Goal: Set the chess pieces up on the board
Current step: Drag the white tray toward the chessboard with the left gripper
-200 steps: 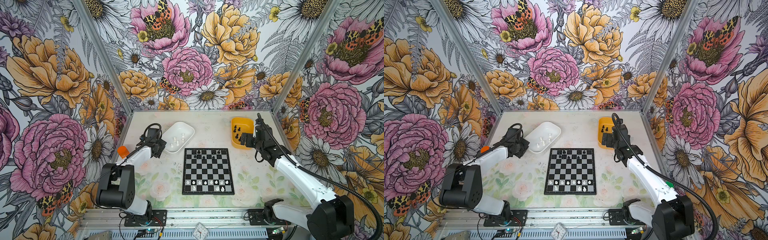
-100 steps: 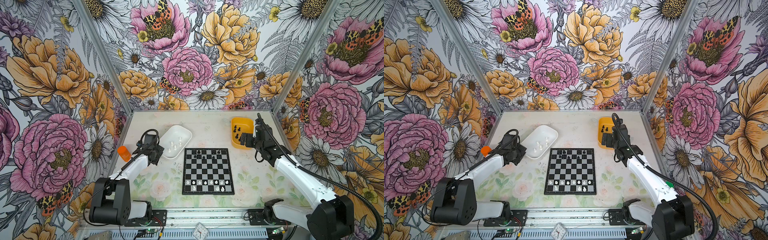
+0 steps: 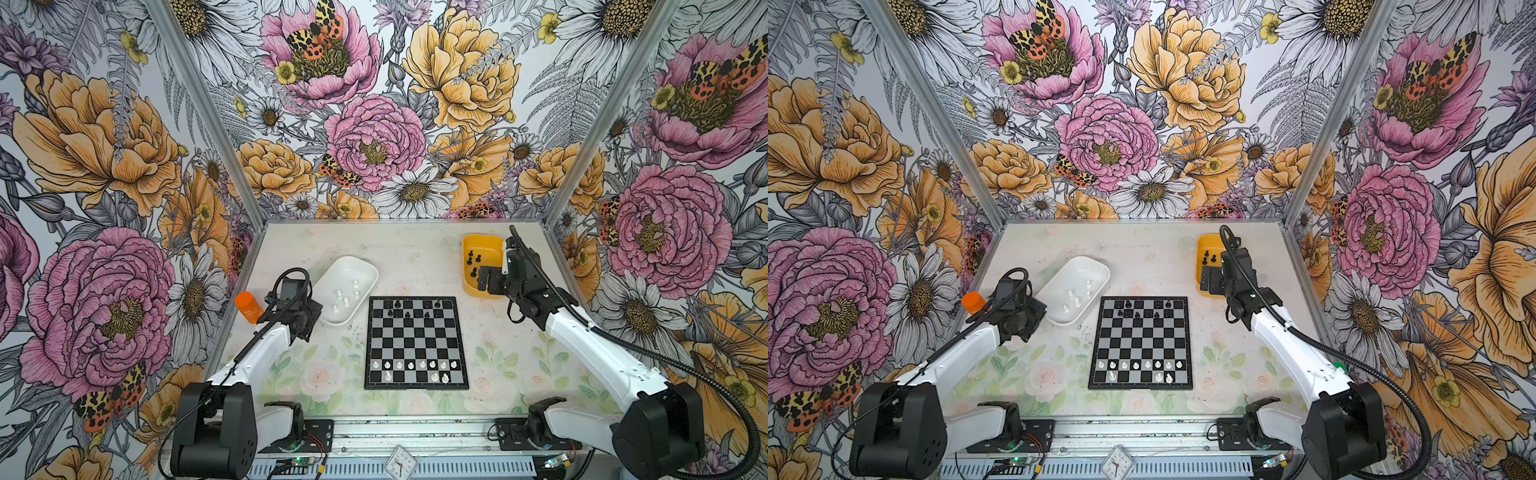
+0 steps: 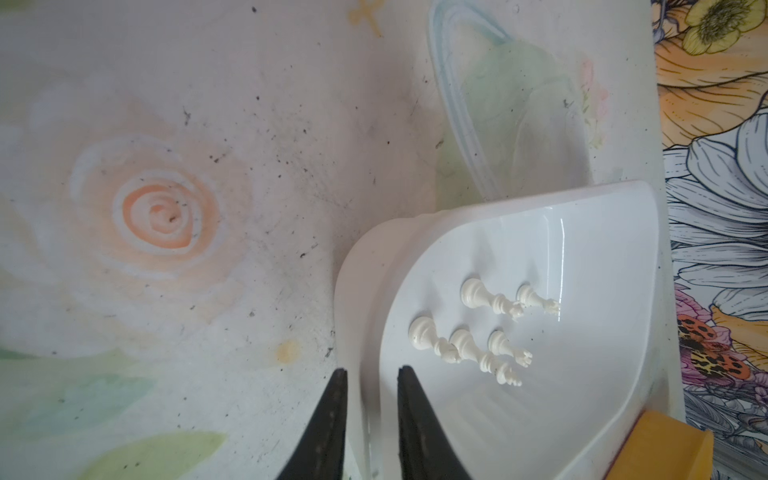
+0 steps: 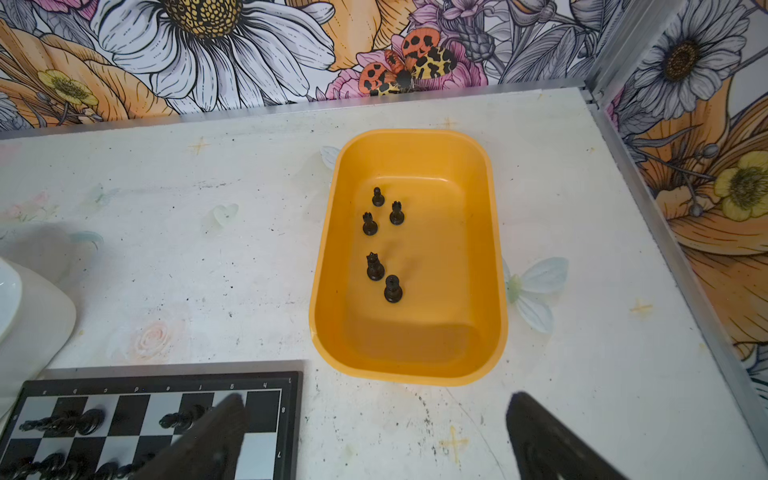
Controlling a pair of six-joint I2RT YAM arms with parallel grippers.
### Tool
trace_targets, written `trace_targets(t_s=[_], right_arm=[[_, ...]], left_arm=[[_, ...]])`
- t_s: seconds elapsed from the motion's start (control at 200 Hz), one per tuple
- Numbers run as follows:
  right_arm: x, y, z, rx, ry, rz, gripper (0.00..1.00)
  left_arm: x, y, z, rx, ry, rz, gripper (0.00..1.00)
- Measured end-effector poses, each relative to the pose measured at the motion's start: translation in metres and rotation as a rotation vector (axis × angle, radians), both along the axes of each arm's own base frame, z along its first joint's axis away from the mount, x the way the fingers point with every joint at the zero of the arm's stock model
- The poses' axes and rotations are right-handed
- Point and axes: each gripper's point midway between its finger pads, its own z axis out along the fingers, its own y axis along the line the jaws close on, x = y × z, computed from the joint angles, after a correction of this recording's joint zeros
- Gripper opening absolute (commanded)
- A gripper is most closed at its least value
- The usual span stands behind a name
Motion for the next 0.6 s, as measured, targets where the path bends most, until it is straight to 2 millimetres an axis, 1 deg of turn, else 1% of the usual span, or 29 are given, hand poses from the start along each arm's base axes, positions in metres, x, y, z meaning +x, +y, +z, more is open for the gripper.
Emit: trace_targets(t_s=[0.03,0.195,0.33,0.48,0.6], right_arm=[[0.001,0.001,0.001,0.001,-0.002,0.003,1.0],[0.002,0.005,0.006,0.006,-0.013,0.012,1.0],[0.002,0.005,0.006,0.005,-0.012,0.014,1.0],[0.004,0.006,0.008,0.005,-0.012,0.014,1.0],[0.004,0.008,0.005,0.002,-0.003,0.018,1.0]], left_arm=[[0.0,0.0,0.0,-0.001,-0.001,0.001,0.36],[-0.002,0.001,0.005,0.002,-0.009,-0.001,0.42],[-0.006,0.004,0.013,0.005,-0.025,0.002,0.44],[-0.012,0.013,0.021,0.01,-0.035,0.026,0.45],[-0.012,0.017,0.033,0.018,-0.05,0.027,0.46]])
